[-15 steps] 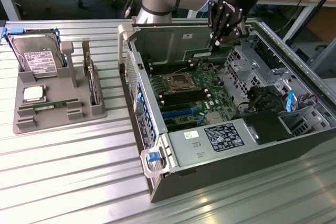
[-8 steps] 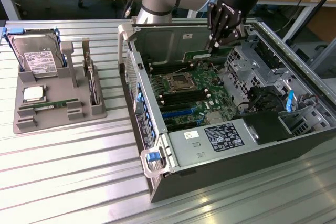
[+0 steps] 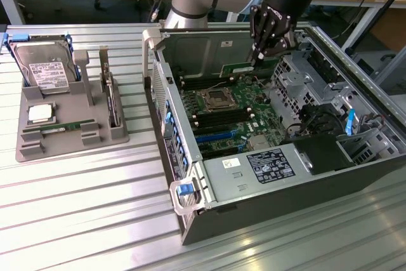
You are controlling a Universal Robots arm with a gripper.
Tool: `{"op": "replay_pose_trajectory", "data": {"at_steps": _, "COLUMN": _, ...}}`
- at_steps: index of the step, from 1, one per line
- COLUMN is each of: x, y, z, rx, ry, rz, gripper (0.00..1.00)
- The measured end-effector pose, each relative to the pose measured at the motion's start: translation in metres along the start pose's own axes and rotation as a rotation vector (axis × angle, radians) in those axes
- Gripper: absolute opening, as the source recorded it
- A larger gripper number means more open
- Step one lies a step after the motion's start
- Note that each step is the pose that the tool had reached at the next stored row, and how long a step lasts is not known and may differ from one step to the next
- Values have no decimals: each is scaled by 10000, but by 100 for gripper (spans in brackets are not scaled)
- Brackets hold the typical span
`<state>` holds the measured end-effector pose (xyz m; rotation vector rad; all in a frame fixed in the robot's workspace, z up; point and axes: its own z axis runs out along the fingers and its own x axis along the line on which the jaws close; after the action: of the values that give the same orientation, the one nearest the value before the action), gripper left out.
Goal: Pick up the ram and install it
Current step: 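Insert the ram into the slot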
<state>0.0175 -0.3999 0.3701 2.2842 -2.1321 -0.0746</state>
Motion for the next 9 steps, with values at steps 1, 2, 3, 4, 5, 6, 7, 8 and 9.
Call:
{"op": "replay_pose_trajectory", "data": {"at_steps": 1, "x": 0, "y": -1, "z": 7, "rx": 0, "ry": 0, "rz": 0, "gripper": 12}}
{"op": "replay_pose_trajectory", "data": {"at_steps": 2, "x": 0, "y": -1, "z": 14, "rx": 0, "ry": 0, "rz": 0, "gripper": 12}}
{"op": "replay_pose_trajectory", "data": {"at_steps": 3, "x": 1, "y": -1, "z": 23, "rx": 0, "ry": 1, "rz": 0, "gripper": 12}}
{"op": "replay_pose_trajectory", "data": {"at_steps": 4, "x": 1, "y": -1, "z": 28, "rx": 0, "ry": 1, "rz": 0, "gripper": 12}}
{"op": "replay_pose_trajectory", "data": {"at_steps": 5, "x": 1, "y": -2, "z": 33, "rx": 0, "ry": 1, "rz": 0, "gripper": 12}}
{"op": "replay_pose_trajectory", "data": {"at_steps": 6, "x": 1, "y": -2, "z": 40, "rx": 0, "ry": 0, "rz": 0, "gripper": 12}}
{"op": "replay_pose_trajectory", "data": {"at_steps": 7, "x": 1, "y": -2, "z": 46, "rx": 0, "ry": 1, "rz": 0, "gripper": 12}}
{"op": "replay_pose_trajectory", "data": {"at_steps": 8, "x": 1, "y": -2, "z": 50, "rx": 0, "ry": 1, "rz": 0, "gripper": 12}}
{"op": "replay_pose_trajectory", "data": {"at_steps": 9, "x": 1, "y": -3, "z": 55, "rx": 0, "ry": 0, "rz": 0, "gripper": 12}}
